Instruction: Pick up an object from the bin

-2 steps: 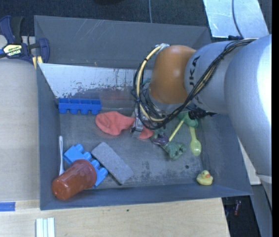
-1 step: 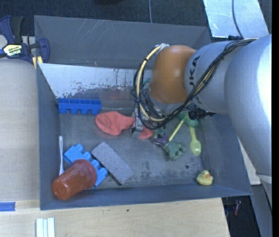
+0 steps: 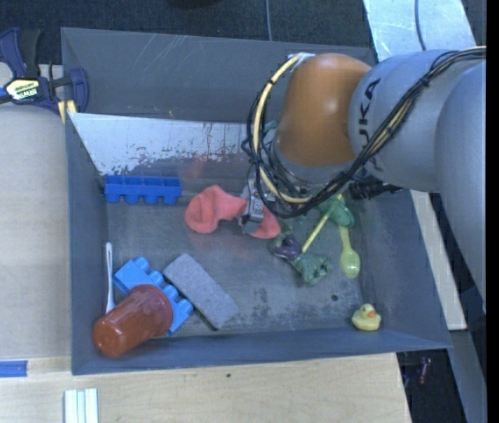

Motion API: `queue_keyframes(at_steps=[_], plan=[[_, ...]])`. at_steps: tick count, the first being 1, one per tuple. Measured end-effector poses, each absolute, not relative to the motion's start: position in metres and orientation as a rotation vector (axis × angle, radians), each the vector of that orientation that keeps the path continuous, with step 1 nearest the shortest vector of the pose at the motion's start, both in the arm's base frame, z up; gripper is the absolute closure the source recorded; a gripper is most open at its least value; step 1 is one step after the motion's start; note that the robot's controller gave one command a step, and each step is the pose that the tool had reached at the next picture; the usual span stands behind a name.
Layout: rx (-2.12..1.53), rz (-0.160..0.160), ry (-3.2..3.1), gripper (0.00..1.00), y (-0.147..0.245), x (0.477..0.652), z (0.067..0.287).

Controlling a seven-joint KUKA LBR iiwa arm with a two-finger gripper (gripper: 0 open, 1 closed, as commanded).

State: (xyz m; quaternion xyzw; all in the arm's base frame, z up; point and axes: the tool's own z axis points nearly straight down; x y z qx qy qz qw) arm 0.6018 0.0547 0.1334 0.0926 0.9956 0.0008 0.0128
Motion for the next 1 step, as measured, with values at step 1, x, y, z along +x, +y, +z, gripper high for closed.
queue_keyframes(at_steps=[1], plan=[[0.253,0.000,3.109,1.00,0.0398,0.6031,0.2090]])
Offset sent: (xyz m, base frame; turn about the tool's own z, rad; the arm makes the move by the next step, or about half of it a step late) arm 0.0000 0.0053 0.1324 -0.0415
